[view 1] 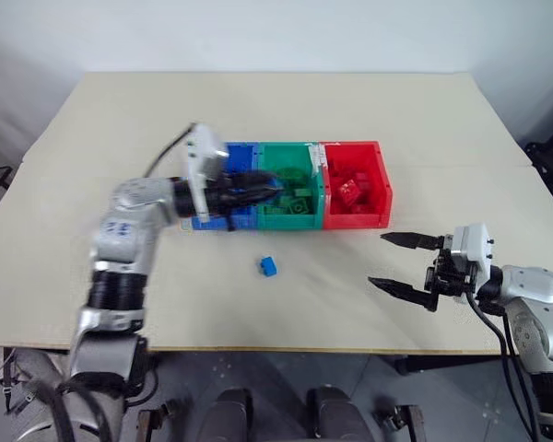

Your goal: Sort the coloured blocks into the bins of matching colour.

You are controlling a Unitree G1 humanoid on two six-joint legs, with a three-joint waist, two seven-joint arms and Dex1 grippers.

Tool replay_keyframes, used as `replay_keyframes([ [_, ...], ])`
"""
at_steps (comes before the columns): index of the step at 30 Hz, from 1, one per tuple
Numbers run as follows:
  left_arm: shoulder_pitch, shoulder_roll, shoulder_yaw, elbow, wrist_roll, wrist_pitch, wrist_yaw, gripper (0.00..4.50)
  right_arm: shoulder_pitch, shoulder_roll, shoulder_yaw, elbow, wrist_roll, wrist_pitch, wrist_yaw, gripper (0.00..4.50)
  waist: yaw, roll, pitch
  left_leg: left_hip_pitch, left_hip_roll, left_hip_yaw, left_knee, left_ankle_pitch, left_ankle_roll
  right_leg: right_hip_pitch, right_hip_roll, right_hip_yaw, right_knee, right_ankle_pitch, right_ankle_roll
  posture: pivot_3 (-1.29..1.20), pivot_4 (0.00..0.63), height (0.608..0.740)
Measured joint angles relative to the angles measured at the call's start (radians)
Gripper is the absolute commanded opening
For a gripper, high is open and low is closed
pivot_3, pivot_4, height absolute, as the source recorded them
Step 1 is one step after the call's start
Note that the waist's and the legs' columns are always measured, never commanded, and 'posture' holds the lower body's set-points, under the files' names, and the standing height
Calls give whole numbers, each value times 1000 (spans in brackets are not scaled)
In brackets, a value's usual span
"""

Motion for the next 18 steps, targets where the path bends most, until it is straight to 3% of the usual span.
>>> replay_keyframes([
  [4,69,60,139,-62,-33,75,142,900,-21,33,-29,0,21,-1,-43,4500,7,0,0,0,-1,0,1,0,0,0,-1,0,0,0,0,0,150,740],
  [7,80,67,173,-63,-27,78,233,900,-34,60,-37,0,30,-7,-70,4500,24,0,0,0,-2,-1,2,0,0,1,-1,0,0,0,1,0,150,740],
  [12,37,35,125,13,4,71,323,900,-50,82,-39,0,37,-7,-95,4500,38,0,0,-1,-4,0,2,0,0,0,0,0,0,1,2,0,150,740],
  [18,-40,-4,50,233,49,-26,320,900,-66,95,-39,0,37,-8,-105,4500,38,0,0,-1,-4,0,2,0,0,-1,0,0,0,1,2,0,150,740],
])
